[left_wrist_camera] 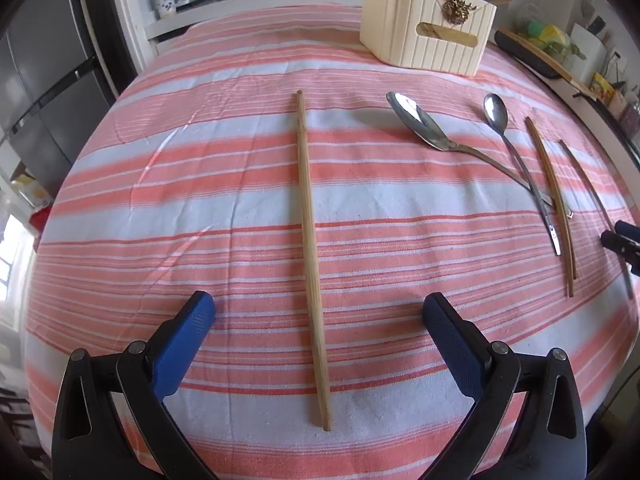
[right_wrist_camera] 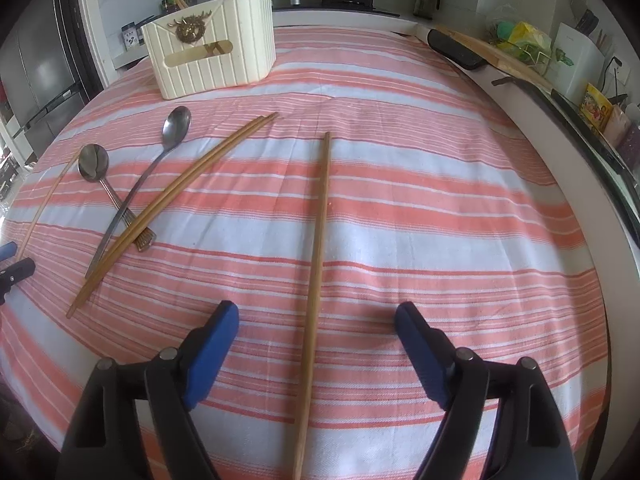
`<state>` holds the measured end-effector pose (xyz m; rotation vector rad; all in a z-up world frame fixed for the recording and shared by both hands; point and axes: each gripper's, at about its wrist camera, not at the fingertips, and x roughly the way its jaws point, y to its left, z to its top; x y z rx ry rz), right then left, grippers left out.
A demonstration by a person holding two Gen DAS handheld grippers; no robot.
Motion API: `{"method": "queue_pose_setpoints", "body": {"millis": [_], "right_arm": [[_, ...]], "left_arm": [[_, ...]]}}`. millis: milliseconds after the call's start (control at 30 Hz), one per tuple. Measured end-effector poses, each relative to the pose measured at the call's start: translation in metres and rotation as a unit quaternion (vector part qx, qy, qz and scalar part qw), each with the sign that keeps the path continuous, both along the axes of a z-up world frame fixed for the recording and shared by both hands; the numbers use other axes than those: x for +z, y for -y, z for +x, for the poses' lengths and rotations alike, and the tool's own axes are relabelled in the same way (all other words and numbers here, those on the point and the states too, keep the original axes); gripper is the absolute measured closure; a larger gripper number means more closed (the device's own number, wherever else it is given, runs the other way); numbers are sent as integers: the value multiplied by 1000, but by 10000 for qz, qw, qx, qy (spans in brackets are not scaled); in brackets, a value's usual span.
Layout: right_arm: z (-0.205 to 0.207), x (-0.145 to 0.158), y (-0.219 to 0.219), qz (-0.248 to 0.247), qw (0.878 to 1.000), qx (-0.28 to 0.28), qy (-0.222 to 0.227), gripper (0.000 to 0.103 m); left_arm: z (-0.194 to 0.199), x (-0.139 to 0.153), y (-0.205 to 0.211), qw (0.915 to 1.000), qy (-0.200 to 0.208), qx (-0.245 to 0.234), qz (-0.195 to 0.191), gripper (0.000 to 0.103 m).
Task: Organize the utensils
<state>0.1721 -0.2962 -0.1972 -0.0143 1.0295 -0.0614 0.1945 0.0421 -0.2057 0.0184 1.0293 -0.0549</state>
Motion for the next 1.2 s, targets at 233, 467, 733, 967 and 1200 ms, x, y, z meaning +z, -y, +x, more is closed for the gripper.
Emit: {"method": "queue_pose_setpoints", "body": {"millis": [233,467,733,967,1200], "right_arm": [[5,9,5,188,9996,119,-184,22],[36,23,11,505,9968,389,-488,38],[78,7,5,176,9953,456,-833,50],[119,8,11,11,9966,320,-757,87],[135,16,19,522,9974,189,-463,97]], "left_arm": [[18,21,-15,9980,-394,-353,-360,1],[71,35,-23,9958,-516,-671,-353,1],[118,9,-13,9925,-902,-831,-15,17],[138,13,-1,9929,-721,-940,112,72],[136,44,-6,9975,-184,-648,-194,98]]}}
